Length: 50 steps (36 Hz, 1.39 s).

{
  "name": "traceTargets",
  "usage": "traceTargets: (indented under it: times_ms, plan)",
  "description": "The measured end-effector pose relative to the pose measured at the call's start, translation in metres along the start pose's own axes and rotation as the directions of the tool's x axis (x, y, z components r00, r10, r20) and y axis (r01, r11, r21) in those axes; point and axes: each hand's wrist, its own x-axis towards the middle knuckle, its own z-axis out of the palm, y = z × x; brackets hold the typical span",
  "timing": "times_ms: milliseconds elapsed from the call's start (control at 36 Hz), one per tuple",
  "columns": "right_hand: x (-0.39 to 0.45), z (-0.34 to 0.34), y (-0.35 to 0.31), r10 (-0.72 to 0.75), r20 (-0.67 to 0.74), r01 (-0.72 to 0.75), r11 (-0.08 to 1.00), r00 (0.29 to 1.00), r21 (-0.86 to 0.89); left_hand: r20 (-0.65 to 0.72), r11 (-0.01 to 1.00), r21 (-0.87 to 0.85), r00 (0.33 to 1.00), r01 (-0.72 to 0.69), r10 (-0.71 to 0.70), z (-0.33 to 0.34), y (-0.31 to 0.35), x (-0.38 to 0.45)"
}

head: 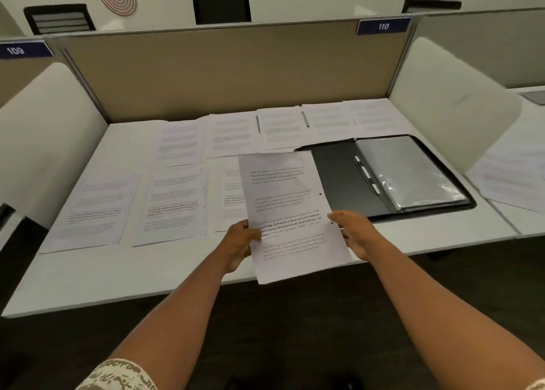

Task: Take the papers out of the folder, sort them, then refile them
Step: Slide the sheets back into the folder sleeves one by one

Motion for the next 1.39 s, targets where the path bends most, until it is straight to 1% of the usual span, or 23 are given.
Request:
traceTargets:
  times_ms: [139,194,250,333,389,444,639,778,861,917,972,1028,1111,1250,1389]
  plan:
    - [0.007,-0.059,-0.003,-0.026,0.011,0.025,1.0,1.0,0.011,0.084,0.995,0.068,0.994,0.068,-0.074,0.055,-0.012,0.006]
    - [0.013,-0.083,-0.001,-0.026,0.013,0.026,1.0,1.0,0.017,0.103,0.994,0.079,0.991,0.075,-0.083,0.077,-0.016,0.011]
    - [0.018,-0.107,0.002,-0.02,0.018,0.02,1.0,1.0,0.011,0.071,0.997,0.06,0.996,0.055,-0.059,0.099,-0.021,0.021]
    - [0.021,-0.138,0.006,-0.011,0.001,0.011,1.0,1.0,0.004,-0.052,1.0,0.017,0.999,-0.004,0.005,0.132,-0.025,0.039]
    - [0.022,-0.156,0.009,0.002,-0.025,-0.002,1.0,1.0,0.007,-0.113,0.998,0.059,0.993,-0.03,0.037,0.152,-0.025,0.049]
    - [0.023,-0.174,0.013,0.016,-0.034,-0.015,1.0,0.999,0.019,-0.129,0.993,0.11,0.99,-0.037,0.052,0.172,-0.025,0.059]
    - [0.035,-0.228,0.023,0.059,-0.101,-0.054,0.997,0.993,0.055,-0.085,0.978,0.207,0.996,-0.021,0.04,0.221,-0.026,0.097]
    - [0.047,-0.265,0.032,0.113,-0.096,-0.111,0.994,0.989,0.022,-0.079,0.98,0.201,0.996,-0.018,0.035,0.253,-0.022,0.132]
    - [0.052,-0.285,0.034,0.139,-0.107,-0.139,0.99,0.985,0.007,-0.077,0.977,0.213,0.997,0.01,0.007,0.273,-0.015,0.152]
    - [0.054,-0.297,0.034,0.168,-0.105,-0.168,0.986,0.98,0.005,-0.046,0.972,0.232,0.998,0.046,-0.037,0.284,-0.013,0.165]
    - [0.058,-0.308,0.034,0.189,-0.107,-0.189,0.982,0.976,0.015,0.017,0.96,0.273,0.997,0.067,-0.074,0.293,-0.013,0.176]
    - [0.064,-0.318,0.032,0.188,-0.122,-0.186,0.982,0.975,0.03,0.069,0.95,0.303,0.992,0.077,-0.103,0.303,-0.014,0.186]
    - [0.072,-0.328,0.029,0.156,-0.182,-0.157,0.988,0.971,0.011,0.09,0.948,0.305,0.988,0.093,-0.125,0.317,-0.013,0.196]
    - [0.09,-0.344,0.032,0.132,-0.21,-0.146,0.988,0.969,-0.052,0.068,0.948,0.287,0.984,0.14,-0.165,0.338,-0.012,0.213]
    - [0.104,-0.362,0.038,0.156,-0.148,-0.173,0.979,0.977,-0.11,0.012,0.935,0.313,0.984,0.168,-0.18,0.356,-0.013,0.224]
